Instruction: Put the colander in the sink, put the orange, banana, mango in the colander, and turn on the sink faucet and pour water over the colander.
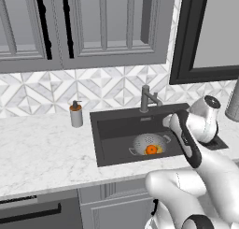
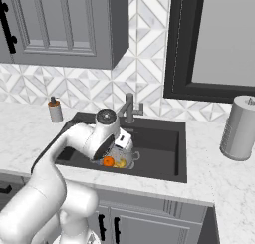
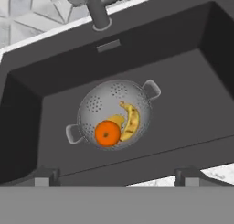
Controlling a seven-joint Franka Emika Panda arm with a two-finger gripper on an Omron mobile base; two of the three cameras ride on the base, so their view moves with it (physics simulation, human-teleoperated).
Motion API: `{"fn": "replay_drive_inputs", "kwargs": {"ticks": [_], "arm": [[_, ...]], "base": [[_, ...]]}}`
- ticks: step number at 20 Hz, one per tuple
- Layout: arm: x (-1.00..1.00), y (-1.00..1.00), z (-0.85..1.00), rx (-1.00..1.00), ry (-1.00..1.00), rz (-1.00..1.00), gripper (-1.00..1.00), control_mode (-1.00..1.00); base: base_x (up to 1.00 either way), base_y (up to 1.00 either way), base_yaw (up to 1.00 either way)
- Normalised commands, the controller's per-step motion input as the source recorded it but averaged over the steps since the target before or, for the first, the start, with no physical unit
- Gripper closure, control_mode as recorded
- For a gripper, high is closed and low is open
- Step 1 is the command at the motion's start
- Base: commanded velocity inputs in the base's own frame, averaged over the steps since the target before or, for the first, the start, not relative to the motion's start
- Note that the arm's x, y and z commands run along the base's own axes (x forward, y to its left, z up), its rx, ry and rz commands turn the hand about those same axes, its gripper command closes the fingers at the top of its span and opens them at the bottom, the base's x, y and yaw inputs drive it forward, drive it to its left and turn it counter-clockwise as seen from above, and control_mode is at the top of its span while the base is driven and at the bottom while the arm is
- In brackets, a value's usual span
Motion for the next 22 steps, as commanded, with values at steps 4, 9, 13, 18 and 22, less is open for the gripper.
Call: {"fn": "replay_drive_inputs", "kwargs": {"ticks": [4, 9, 13, 18, 22], "arm": [[-0.14, -0.87, 0.60, 0.28, 0.00, 0.00, -1.00, -1.00], [0.22, -0.66, 0.40, 0.33, 0.01, 0.00, -1.00, -1.00], [0.76, -0.28, 0.30, 0.32, 0.00, 0.00, -1.00, -1.00], [0.92, -0.02, 0.19, 0.22, 0.00, 0.00, -1.00, -1.00], [0.82, 0.00, 0.00, 0.14, 0.00, 0.00, -1.00, -1.00]], "base": [[0.00, 0.00, 0.00], [0.00, 0.00, 0.00], [0.00, 0.00, 0.00], [0.00, 0.00, 0.00], [0.00, 0.00, 0.00]]}}
